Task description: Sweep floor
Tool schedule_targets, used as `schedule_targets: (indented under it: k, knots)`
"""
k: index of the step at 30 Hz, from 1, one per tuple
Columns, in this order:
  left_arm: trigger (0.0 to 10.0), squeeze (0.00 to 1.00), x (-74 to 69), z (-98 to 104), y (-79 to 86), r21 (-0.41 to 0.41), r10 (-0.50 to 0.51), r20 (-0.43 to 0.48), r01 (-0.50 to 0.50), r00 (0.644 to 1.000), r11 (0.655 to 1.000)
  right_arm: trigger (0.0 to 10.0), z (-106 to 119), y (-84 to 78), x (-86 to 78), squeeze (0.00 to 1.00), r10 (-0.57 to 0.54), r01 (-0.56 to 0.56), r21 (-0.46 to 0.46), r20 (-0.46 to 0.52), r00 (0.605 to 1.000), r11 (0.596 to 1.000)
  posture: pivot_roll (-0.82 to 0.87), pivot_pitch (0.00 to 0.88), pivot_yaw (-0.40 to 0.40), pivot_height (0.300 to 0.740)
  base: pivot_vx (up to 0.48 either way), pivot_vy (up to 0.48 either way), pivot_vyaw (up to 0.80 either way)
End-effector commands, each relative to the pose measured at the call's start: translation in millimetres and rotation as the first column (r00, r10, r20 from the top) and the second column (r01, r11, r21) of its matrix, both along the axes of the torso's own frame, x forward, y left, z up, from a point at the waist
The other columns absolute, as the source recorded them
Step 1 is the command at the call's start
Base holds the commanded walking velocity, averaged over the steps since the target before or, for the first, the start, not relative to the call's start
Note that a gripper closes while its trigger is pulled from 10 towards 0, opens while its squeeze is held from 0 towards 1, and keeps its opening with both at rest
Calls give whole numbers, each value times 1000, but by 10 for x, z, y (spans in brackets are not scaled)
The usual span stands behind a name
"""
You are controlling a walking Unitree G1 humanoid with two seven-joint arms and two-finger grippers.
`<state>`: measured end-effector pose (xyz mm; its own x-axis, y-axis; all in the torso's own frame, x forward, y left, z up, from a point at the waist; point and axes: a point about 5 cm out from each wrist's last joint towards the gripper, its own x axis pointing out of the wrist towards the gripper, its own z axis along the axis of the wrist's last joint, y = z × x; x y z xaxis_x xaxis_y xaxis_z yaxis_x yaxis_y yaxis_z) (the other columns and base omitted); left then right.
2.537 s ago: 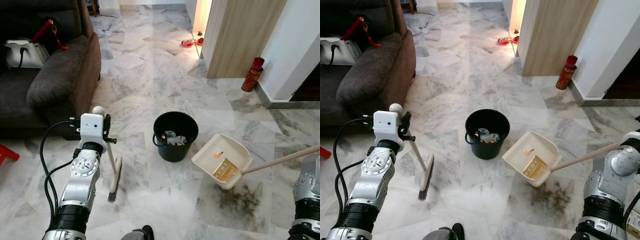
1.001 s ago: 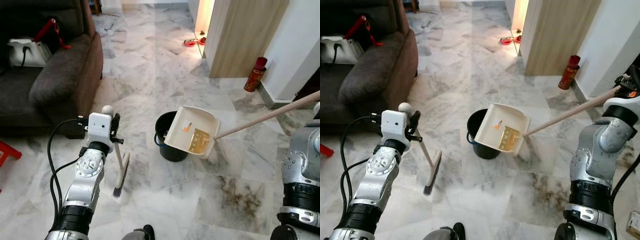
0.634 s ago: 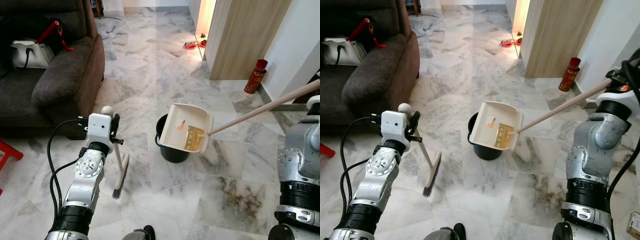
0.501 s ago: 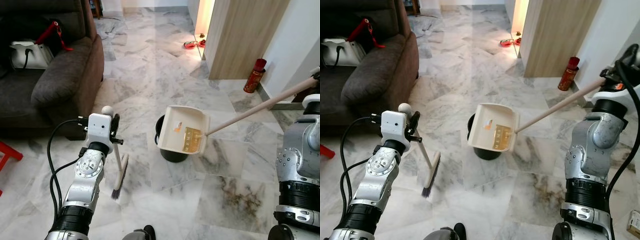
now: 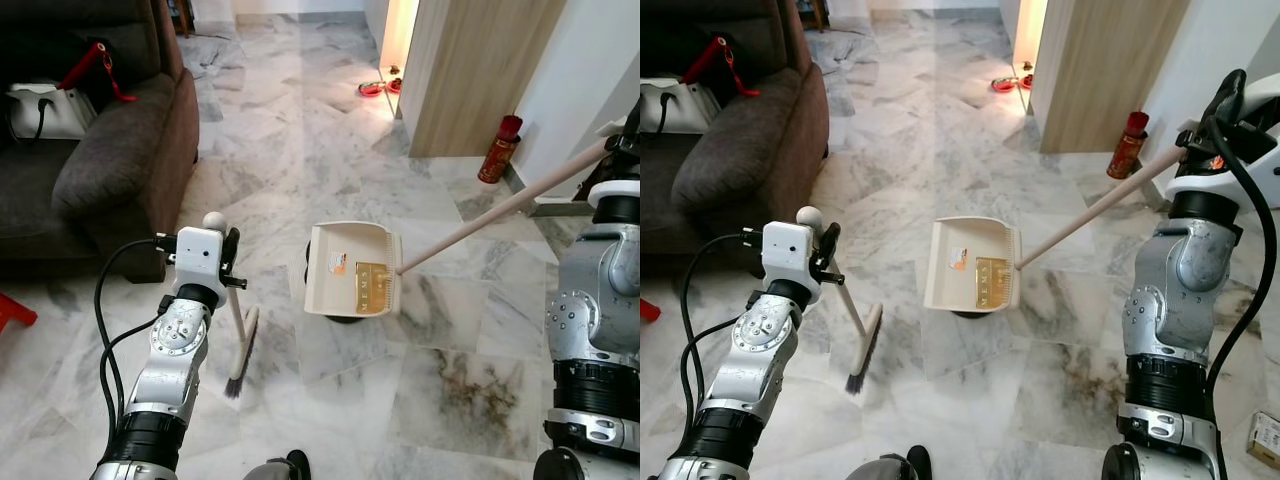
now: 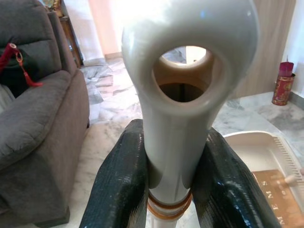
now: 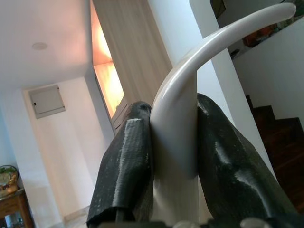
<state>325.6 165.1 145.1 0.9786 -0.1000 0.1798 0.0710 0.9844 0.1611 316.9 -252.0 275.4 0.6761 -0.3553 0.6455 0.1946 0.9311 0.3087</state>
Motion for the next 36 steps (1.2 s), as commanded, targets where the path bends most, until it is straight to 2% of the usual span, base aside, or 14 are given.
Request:
schedule_targets:
  k: [1,5,7,15,25,36]
  knots:
    - [10000,0,-25,111,10,2,7,67,-7,998,1000,10000,238,6,-82,0,5,-4,-7,113,994,1000,172,98,-5,740,0,0,0]
    - [10000,0,-29,110,9,1,7,67,-7,998,1000,10000,241,28,-80,0,27,-24,-29,114,993,999,170,101,-5,740,0,0,0]
    - [10000,0,-30,110,6,2,5,67,-5,998,1000,10000,246,45,-80,0,37,-29,-71,111,993,997,172,102,-5,740,0,0,0]
    - [10000,0,-38,104,6,2,-2,61,2,998,1000,10000,268,53,-96,0,70,-58,-98,123,990,993,169,109,2,740,0,0,0]
    - [10000,0,-38,112,-9,1,-15,62,15,998,1000,10000,309,185,-54,0,189,-160,-248,97,977,955,167,114,6,740,0,0,0]
    - [10000,0,-41,113,-8,0,-16,62,16,998,1000,10000,288,233,-40,0,214,-185,-256,90,973,949,168,115,7,740,0,0,0]
